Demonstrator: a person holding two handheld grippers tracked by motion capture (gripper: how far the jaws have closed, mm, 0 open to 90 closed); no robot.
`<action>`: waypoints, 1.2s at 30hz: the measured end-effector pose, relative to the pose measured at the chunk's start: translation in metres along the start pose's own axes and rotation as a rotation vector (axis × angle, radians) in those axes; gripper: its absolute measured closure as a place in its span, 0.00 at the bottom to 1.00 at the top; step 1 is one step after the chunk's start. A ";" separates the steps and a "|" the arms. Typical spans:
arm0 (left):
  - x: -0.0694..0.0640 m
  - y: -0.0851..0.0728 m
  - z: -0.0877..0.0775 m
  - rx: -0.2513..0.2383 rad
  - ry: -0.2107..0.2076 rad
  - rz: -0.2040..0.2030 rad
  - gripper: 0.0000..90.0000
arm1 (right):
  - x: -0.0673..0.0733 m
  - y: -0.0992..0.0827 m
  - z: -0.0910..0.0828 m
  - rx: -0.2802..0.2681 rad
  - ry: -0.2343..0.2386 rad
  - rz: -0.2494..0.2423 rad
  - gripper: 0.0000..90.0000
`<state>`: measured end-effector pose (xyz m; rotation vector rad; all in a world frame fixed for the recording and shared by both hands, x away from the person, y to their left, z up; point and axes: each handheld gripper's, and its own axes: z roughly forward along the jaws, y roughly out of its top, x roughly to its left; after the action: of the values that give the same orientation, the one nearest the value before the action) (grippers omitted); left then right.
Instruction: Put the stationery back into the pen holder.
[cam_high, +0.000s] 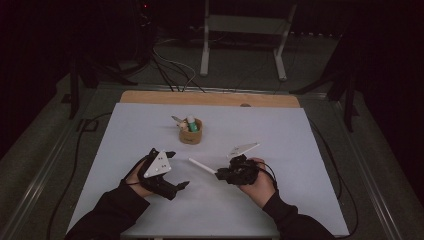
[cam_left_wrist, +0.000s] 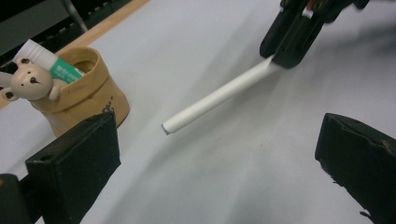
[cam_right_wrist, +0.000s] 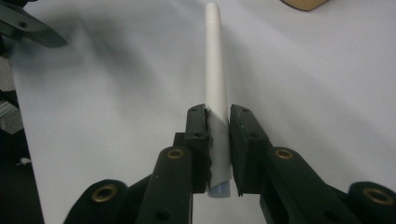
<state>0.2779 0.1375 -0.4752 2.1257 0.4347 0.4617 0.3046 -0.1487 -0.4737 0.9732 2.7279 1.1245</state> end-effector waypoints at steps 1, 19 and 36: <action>0.000 0.000 0.000 0.000 0.000 0.000 0.01 | 0.000 0.000 0.000 0.001 0.002 -0.001 0.87; -0.025 0.007 0.011 0.114 0.137 0.337 0.08 | 0.008 0.013 0.003 0.007 0.045 -0.012 0.87; -0.042 -0.006 0.024 0.210 0.303 0.635 0.36 | 0.019 0.025 0.014 0.031 0.079 -0.036 0.87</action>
<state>0.2520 0.1047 -0.5001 2.3853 -0.0476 1.1501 0.3066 -0.1160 -0.4640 0.8977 2.8214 1.1420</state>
